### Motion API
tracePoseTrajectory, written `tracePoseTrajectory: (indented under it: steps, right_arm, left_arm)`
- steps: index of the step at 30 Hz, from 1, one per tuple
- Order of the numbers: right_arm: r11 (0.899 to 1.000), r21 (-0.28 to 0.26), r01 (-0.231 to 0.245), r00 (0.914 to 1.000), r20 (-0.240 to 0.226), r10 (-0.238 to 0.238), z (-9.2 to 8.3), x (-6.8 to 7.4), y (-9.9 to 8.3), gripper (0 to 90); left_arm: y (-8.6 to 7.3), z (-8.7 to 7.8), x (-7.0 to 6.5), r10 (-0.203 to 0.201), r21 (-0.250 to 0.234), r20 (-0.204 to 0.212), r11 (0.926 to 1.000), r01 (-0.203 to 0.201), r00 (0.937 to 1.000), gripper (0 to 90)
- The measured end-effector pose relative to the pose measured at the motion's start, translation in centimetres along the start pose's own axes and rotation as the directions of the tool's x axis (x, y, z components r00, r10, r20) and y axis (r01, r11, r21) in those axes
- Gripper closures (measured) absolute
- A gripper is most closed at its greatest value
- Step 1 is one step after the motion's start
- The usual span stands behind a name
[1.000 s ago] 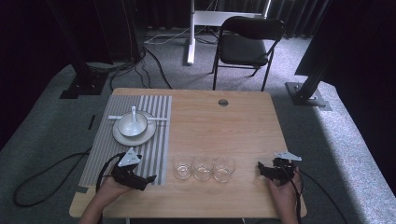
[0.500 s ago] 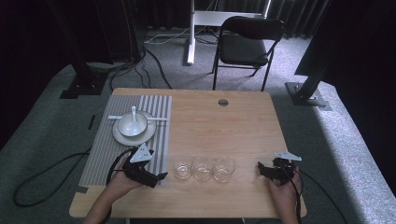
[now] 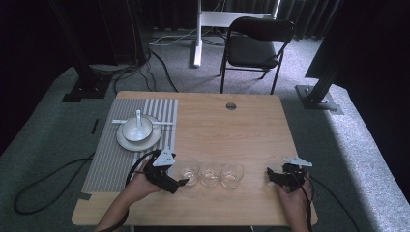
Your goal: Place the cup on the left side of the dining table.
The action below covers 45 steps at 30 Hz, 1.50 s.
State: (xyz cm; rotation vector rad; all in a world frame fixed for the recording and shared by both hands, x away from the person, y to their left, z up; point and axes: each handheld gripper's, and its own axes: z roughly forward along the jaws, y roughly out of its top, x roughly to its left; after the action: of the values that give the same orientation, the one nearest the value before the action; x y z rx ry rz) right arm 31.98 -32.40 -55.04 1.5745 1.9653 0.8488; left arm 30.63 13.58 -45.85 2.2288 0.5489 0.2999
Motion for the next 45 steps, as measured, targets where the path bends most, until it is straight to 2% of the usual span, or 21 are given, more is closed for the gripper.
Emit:
tracePoseTrajectory:
  steps: [6, 8, 12, 18, 22, 30, 33, 36, 41, 42, 45]
  right_arm:
    - [1.0, 0.0, 0.001, 1.0, 0.0, -0.001, 0.0, 0.0, 0.0, 11.8]
    - [1.0, 0.0, 0.001, 1.0, 0.0, -0.001, 0.0, 0.0, 0.0, 11.8]
    - [1.0, 0.0, 0.001, 1.0, 0.0, -0.001, 0.0, 0.0, 0.0, 11.8]
    - [1.0, 0.0, 0.001, 1.0, 0.0, -0.001, 0.0, 0.0, 0.0, 11.8]
    - [1.0, 0.0, 0.001, 1.0, 0.0, -0.001, 0.0, 0.0, 0.0, 11.8]
    - [1.0, 0.0, 0.001, 1.0, 0.0, -0.001, 0.0, 0.0, 0.0, 11.8]
    - [1.0, 0.0, 0.001, 1.0, 0.0, -0.001, 0.0, 0.0, 0.0, 11.8]
    - [1.0, 0.0, 0.001, 1.0, 0.0, -0.001, 0.0, 0.0, 0.0, 11.8]
    - [1.0, 0.0, 0.001, 1.0, 0.0, -0.001, 0.0, 0.0, 0.0, 11.8]
    - [1.0, 0.0, 0.001, 1.0, 0.0, -0.001, 0.0, 0.0, 0.0, 11.8]
    - [1.0, 0.0, 0.001, 1.0, 0.0, -0.001, 0.0, 0.0, 0.0, 11.8]
  left_arm:
    - [0.8, 1.0, -0.2, 0.007, -0.006, 0.015, 1.0, -0.007, 0.9999, 0.3]
    - [1.5, 1.7, -0.4, 0.015, -0.001, 0.038, 0.9999, -0.015, 0.9991, 0.3]
    - [2.1, 2.3, -0.7, 0.028, 0.007, 0.05, 0.9996, -0.028, 0.9984, 0.3]
    - [3.2, 2.9, -1.2, 0.05, 0.012, 0.048, 0.9987, -0.05, 0.9976, 0.3]
    - [4.0, 3.3, -1.4, 0.058, 0.012, 0.072, 0.9982, -0.059, 0.9957, 0.3]
    - [5.6, 4.8, -2.2, 0.087, 0.031, 0.094, 0.9954, -0.09, 0.9917, 0.3]
    - [5.9, 5.7, -2.5, 0.11, 0.067, 0.091, 0.991, -0.116, 0.9898, 0.3]
    - [6.2, 6.1, -2.7, 0.118, 0.076, 0.091, 0.9893, -0.125, 0.9889, 0.3]
    - [7.1, 6.9, -3.4, 0.136, 0.083, 0.107, 0.986, -0.145, 0.985, 0.3]
    - [7.3, 7.2, -3.5, 0.145, 0.091, 0.119, 0.9835, -0.156, 0.9822, 0.3]
    - [7.8, 7.9, -3.9, 0.152, 0.11, 0.132, 0.9799, -0.166, 0.9796, 0.3]
